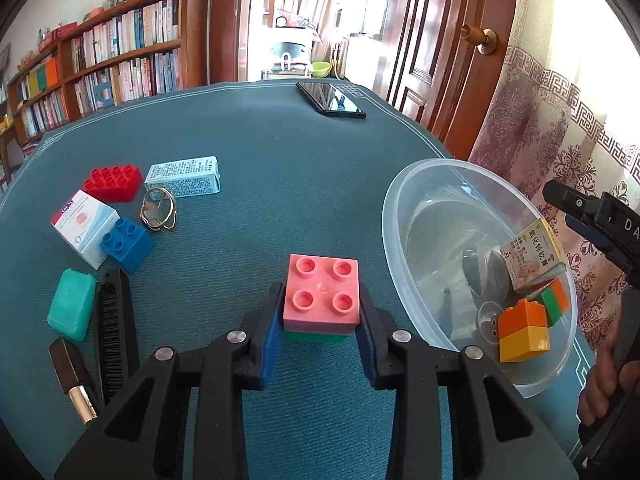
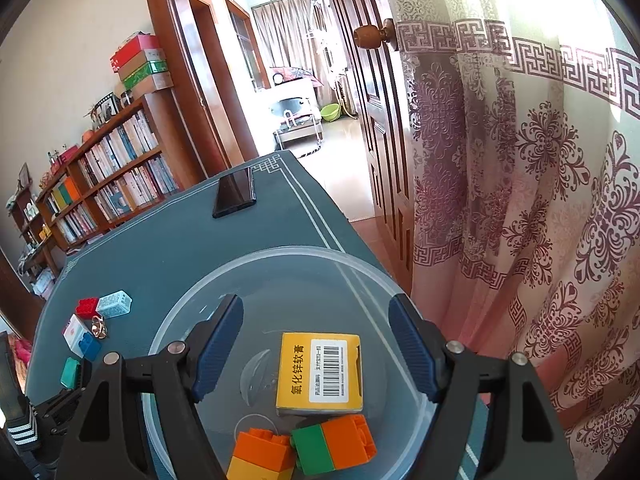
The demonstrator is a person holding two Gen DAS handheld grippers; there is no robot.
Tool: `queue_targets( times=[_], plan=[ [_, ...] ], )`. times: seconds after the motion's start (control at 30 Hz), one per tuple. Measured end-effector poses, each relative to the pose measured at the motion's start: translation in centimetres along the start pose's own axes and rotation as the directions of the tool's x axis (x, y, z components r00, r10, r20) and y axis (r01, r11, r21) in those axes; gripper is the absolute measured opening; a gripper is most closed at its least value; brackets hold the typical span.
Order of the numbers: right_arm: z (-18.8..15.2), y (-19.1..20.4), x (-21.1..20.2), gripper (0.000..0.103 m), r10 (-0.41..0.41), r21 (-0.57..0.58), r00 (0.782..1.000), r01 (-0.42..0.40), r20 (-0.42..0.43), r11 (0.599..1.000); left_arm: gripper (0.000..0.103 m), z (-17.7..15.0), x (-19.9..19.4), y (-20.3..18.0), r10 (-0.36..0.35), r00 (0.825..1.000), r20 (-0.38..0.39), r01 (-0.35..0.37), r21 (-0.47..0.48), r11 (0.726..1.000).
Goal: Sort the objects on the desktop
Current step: 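Lower the green-pink block into the bowl and open the left gripper, then move the left gripper back over the table toward the lipstick tube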
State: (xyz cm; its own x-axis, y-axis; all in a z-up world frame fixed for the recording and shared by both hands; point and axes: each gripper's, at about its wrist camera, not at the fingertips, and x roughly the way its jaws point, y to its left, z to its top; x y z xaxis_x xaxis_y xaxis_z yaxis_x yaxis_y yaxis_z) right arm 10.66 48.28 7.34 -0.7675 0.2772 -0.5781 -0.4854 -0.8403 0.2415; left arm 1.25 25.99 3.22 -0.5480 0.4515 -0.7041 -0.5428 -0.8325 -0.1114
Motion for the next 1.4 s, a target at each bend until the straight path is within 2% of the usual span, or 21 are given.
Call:
queue_targets(
  times=[0.23,0.33,0.47,0.53,0.57,0.6,0.7,0.83,0.97,1.07,1.1,1.4],
  plan=[
    [0.3,-0.2,-0.2,0.079,-0.001,0.007,1.0,0.001,0.008,1.0,0.036,2.3,-2.7,-2.3,-0.048,0.995,0.088,0.044,0.043,0.998],
    [0.4,-0.4,-0.4,0.079,-0.001,0.012,1.0,0.001,0.012,1.0,0.036,3.0,-2.4,-3.9,-0.082,0.993,0.084,0.076,0.066,0.995],
    [0.6,-0.6,-0.5,0.079,-0.002,0.021,1.0,0.001,0.014,1.0,0.037,3.1,-1.8,-5.6,-0.156,0.987,0.041,0.153,0.073,0.986],
    [0.6,-0.7,-0.5,0.08,0.0,0.026,1.0,0.0,0.013,1.0,0.056,2.9,-1.7,-6.2,-0.182,0.983,0.03,0.179,0.075,0.981],
    [0.6,-0.7,-0.5,0.08,0.001,0.027,1.0,-0.001,0.013,1.0,0.071,2.8,-1.8,-6.3,-0.18,0.983,0.037,0.177,0.078,0.981],
    [0.7,-0.7,-0.5,0.081,0.001,0.028,1.0,-0.001,0.013,1.0,0.078,2.6,-2.1,-6.4,-0.171,0.984,0.054,0.166,0.081,0.983],
    [0.6,-0.7,-0.4,0.083,0.003,0.029,1.0,-0.004,0.008,1.0,0.082,2.6,-2.8,-6.4,-0.116,0.989,0.092,0.107,0.096,0.99],
    [0.4,-0.5,-0.1,0.084,0.011,0.033,1.0,-0.011,-0.008,0.999,0.083,2.4,-2.7,-5.9,-0.042,0.995,0.09,0.033,0.095,0.995],
    [0.2,-0.2,-0.3,0.085,0.017,0.028,1.0,-0.017,-0.005,0.999,0.083,2.0,-2.5,-4.8,-0.006,0.997,0.079,0.001,0.07,0.998],
    [0.1,0.3,-0.5,0.092,0.017,0.016,1.0,-0.017,-0.001,1.0,0.083,1.8,-2.5,-3.7,0.017,0.997,0.077,-0.02,0.045,0.999],
    [0.0,0.5,-0.6,0.098,0.019,0.013,1.0,-0.019,0.003,1.0,0.083,1.7,-2.5,-3.4,0.023,0.997,0.077,-0.026,0.037,0.999],
    [-0.6,2.3,-0.8,0.099,0.027,-0.018,1.0,-0.027,0.005,0.999,0.083,1.2,-3.0,-0.1,0.088,0.993,0.075,-0.085,-0.036,0.996]
  ],
)
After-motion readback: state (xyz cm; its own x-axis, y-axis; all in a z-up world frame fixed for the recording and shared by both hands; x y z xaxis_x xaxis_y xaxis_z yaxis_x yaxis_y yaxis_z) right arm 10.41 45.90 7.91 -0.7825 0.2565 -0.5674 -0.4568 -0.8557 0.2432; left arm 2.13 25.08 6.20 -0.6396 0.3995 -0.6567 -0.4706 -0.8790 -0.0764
